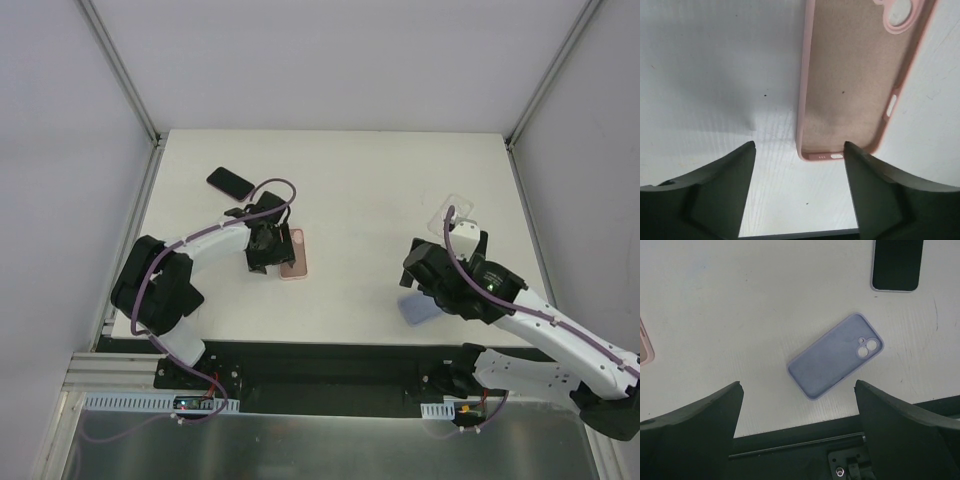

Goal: Put the phone into the phone case

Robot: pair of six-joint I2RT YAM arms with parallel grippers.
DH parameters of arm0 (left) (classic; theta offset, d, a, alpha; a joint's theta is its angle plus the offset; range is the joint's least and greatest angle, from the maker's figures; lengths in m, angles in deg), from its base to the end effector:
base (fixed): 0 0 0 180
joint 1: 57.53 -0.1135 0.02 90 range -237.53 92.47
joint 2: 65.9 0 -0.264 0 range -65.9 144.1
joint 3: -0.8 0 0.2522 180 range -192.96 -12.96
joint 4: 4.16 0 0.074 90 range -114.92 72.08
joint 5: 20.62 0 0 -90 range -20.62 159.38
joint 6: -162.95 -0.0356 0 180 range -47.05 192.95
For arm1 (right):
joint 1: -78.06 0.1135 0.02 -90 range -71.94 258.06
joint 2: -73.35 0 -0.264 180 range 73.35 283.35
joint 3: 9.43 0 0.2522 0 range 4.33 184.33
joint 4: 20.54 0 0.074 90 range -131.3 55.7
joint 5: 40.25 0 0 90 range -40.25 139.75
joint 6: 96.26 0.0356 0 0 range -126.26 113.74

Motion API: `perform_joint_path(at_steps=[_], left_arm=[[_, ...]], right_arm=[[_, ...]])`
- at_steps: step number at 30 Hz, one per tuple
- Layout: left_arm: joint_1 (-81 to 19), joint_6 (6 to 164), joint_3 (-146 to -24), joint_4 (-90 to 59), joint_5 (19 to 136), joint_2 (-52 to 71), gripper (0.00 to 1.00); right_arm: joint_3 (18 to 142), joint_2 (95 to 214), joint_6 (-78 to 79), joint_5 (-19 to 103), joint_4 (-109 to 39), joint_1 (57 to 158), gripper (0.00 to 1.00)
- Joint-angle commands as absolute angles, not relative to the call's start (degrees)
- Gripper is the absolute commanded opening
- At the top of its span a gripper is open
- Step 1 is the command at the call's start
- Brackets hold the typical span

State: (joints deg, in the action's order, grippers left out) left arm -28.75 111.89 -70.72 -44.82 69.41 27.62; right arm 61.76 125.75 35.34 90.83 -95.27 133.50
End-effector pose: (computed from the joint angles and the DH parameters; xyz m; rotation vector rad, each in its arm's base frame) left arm 0.2808 -0.1543 0.1852 -0.2408 2.7112 -0.3694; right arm 0.1067 0.1137 0.3204 -0.0146 2.2455 -0.0417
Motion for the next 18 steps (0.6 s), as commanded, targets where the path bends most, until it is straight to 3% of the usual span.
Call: perform_joint_path(at_steps=[1, 2, 8, 18], left_arm=[[-29.14, 113.37, -69.39, -45.34, 69.38, 24.02, 0.83], [-29.31, 113.90, -69.56, -46.13, 66.25, 23.06, 0.99], [-38.95, 121.90, -71.68, -61.84, 55.33, 16.20, 0.99], [-64.01, 118.57, -62.01, -64.77, 48.63, -2.61, 0.99]], right_arm=[[61.19, 123.09, 39.09, 93.34, -97.59, 133.61, 0.96], [61.11, 122.48, 38.83, 93.17, -97.67, 133.61, 0.96], [61.19, 120.28, 36.37, 92.99, -97.32, 133.52, 0.96], [58.82, 116.50, 31.36, 90.35, -93.02, 133.52, 0.96]])
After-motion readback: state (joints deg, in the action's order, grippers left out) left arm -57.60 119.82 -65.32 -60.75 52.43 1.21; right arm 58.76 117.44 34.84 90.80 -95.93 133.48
